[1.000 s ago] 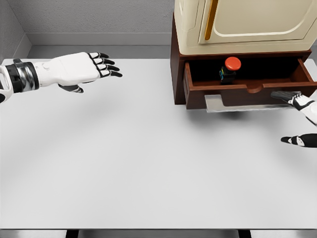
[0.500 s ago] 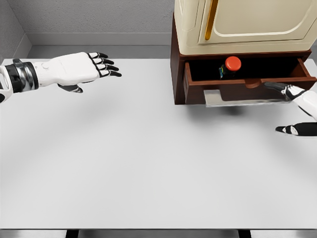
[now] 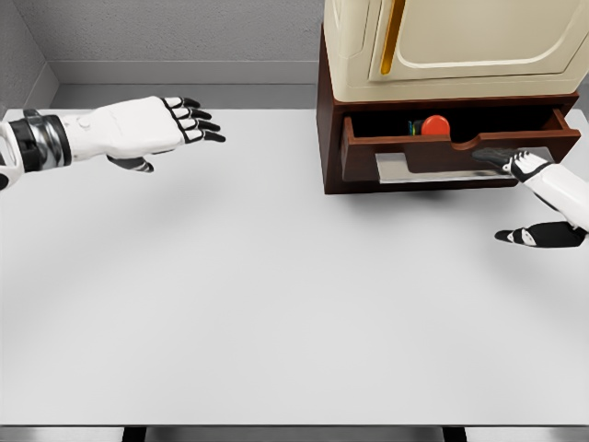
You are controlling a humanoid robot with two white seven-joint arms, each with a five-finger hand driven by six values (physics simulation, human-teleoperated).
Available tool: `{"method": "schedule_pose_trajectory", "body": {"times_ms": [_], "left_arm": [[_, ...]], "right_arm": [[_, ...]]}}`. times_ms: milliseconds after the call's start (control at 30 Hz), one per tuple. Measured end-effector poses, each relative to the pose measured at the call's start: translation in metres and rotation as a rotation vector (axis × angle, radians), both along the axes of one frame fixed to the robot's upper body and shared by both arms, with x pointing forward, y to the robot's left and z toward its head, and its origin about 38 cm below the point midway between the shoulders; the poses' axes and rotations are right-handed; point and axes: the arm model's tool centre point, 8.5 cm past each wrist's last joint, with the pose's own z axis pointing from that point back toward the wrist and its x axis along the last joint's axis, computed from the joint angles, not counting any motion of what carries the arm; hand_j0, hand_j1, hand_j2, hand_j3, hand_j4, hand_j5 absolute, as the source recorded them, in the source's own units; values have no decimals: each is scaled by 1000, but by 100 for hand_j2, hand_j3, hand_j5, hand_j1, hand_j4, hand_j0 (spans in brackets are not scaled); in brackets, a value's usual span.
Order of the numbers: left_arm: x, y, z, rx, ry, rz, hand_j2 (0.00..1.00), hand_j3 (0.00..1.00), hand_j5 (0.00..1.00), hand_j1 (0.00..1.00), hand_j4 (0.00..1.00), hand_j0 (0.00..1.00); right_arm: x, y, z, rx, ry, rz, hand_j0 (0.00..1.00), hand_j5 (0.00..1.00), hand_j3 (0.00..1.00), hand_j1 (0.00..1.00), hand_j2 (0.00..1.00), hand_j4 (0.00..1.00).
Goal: Put the switch into the drawer with left arm, and close the drawer with right arm
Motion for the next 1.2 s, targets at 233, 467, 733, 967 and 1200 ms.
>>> {"method": "schedule_pose_trajectory", "body": {"times_ms": [233,467,733,967,1200], "left_arm": [[0,0,1,-1,-1,0,100,100,100,100,100,100],[0,0,2,-1,-3,0,100,100,100,100,100,100],[-1,10,2,11,-2,17,100,100,100,100,100,100],[-2,16,4,16,-1,28,100,100,100,100,100,100],[-1,19,2,19,3,37,100,100,100,100,100,100]], "right_arm": [[-9,-7,19,42,-82,-40,100,100,100,100,100,100],[-34,-13,12,31,-61,-60,100,100,100,100,100,100],[-35,-13,26,24,-70,-20,67,67,67,67,67,67],[-33,2,16,-11,-10,52,68,68,68,68,68,68],[-32,7,10,-53,22,82,70,70,70,70,70,70]]}}
